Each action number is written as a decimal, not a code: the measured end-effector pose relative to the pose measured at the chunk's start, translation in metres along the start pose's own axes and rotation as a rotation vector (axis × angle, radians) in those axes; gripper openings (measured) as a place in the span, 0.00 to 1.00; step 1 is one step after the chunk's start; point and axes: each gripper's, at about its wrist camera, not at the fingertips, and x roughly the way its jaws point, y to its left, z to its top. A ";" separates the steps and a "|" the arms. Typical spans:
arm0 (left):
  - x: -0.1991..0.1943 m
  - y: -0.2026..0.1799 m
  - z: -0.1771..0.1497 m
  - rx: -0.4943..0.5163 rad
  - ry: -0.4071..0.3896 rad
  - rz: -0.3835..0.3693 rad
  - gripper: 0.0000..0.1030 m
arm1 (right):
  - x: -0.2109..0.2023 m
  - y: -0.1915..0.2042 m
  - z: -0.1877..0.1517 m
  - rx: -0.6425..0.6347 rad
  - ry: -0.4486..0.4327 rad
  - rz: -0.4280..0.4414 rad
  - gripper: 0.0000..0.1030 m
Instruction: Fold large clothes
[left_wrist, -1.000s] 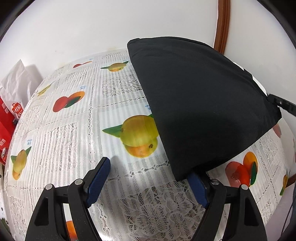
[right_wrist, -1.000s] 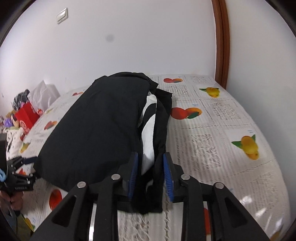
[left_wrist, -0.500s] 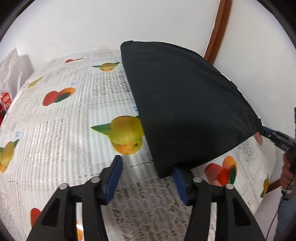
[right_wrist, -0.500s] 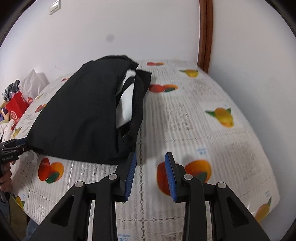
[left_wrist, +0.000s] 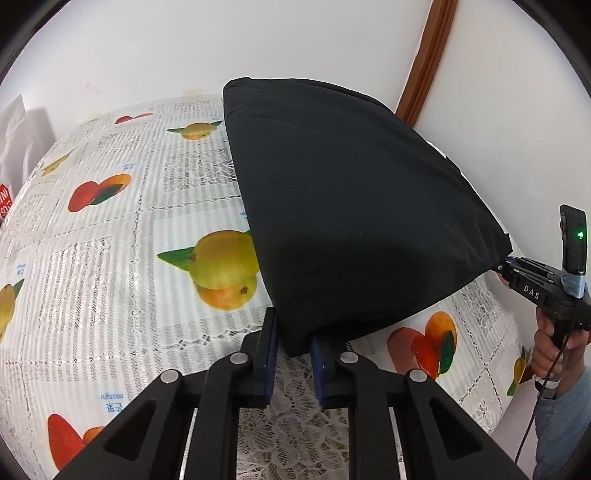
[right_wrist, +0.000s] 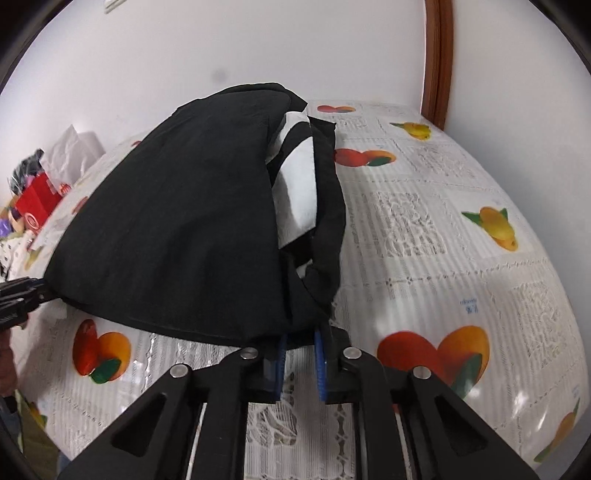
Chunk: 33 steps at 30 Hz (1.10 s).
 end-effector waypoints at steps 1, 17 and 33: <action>0.000 0.001 0.000 0.000 -0.002 0.008 0.12 | 0.001 0.004 0.001 -0.014 -0.003 -0.006 0.07; -0.017 0.062 0.005 -0.082 -0.007 0.079 0.10 | 0.034 0.053 0.042 -0.055 0.022 0.079 0.06; -0.015 0.077 0.009 -0.126 0.012 0.098 0.13 | 0.005 0.054 0.039 -0.097 0.008 0.075 0.15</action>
